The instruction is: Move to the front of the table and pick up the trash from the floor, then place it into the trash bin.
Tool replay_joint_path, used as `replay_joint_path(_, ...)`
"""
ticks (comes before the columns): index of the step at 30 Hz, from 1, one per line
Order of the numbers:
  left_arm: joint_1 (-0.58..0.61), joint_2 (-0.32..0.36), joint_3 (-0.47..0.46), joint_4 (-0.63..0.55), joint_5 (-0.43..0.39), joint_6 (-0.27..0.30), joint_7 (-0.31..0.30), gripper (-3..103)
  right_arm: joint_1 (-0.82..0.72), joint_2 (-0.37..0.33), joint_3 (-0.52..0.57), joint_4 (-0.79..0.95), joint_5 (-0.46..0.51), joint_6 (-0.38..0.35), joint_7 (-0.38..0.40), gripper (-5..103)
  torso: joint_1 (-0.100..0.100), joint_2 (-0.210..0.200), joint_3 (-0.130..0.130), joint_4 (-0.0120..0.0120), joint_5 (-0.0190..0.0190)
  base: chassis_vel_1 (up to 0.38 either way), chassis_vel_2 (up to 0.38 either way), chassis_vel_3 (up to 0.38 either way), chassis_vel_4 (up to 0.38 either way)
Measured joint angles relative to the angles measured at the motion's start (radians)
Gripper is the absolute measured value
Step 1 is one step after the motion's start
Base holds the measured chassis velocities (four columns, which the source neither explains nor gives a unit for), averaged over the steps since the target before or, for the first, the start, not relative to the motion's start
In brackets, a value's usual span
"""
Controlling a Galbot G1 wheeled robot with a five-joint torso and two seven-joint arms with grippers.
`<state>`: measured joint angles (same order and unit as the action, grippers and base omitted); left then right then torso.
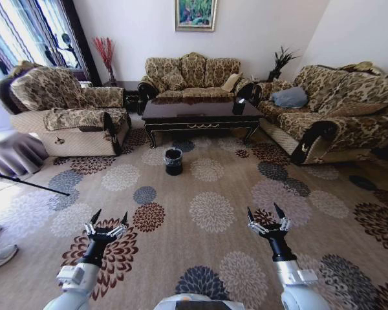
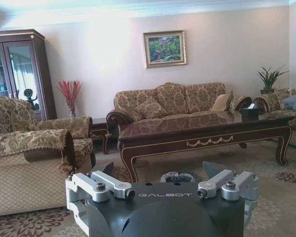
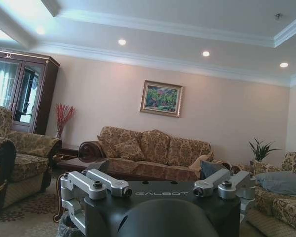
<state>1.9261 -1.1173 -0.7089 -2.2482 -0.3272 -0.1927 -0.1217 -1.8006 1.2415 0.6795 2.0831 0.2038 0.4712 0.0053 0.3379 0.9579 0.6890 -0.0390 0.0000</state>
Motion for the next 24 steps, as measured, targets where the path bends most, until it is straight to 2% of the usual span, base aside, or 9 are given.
replay_joint_path(24,0.000,0.000,0.000,0.000,0.000,0.000,0.000,100,0.000,0.000,0.000,0.000,0.000,0.000,0.000,100,0.051,0.115,0.065,0.0000,0.0000,0.000,0.000,0.000,0.000)
